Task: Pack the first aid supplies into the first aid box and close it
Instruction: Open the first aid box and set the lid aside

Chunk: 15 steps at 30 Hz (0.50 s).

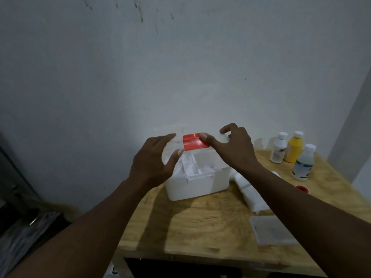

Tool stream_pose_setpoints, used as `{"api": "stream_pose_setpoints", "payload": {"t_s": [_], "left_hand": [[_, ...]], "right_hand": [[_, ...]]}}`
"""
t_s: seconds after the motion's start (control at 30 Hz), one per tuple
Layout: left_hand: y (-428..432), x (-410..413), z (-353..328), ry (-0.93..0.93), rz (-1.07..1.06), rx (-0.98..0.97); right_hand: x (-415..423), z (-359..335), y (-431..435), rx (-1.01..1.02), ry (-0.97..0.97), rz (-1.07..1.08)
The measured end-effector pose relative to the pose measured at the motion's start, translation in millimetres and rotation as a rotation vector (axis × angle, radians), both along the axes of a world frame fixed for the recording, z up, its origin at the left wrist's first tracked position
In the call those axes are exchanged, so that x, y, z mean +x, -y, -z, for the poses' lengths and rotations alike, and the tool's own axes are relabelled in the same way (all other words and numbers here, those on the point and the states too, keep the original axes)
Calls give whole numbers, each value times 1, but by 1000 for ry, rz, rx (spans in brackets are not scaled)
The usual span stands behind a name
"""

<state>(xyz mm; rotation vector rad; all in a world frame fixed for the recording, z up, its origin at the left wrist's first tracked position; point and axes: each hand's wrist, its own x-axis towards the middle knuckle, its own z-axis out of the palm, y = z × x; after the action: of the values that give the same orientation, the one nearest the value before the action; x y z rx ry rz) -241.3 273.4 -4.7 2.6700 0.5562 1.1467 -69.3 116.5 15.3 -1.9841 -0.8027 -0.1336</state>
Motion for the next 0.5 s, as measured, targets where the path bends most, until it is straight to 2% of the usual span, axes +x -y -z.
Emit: {"api": "stream_pose_setpoints", "payload": {"t_s": [0.17,0.33,0.5], "left_hand": [[-5,15,-26,227,-54,-108],[-16,36,-43,337,-105,-243],[-35,56,-57,370,-181,-469]], "right_hand": [[10,-23,-9,40,-22,0],[19,-48,-18,59,-96,-23],[37,-51,-27,81,-227,-102]]}}
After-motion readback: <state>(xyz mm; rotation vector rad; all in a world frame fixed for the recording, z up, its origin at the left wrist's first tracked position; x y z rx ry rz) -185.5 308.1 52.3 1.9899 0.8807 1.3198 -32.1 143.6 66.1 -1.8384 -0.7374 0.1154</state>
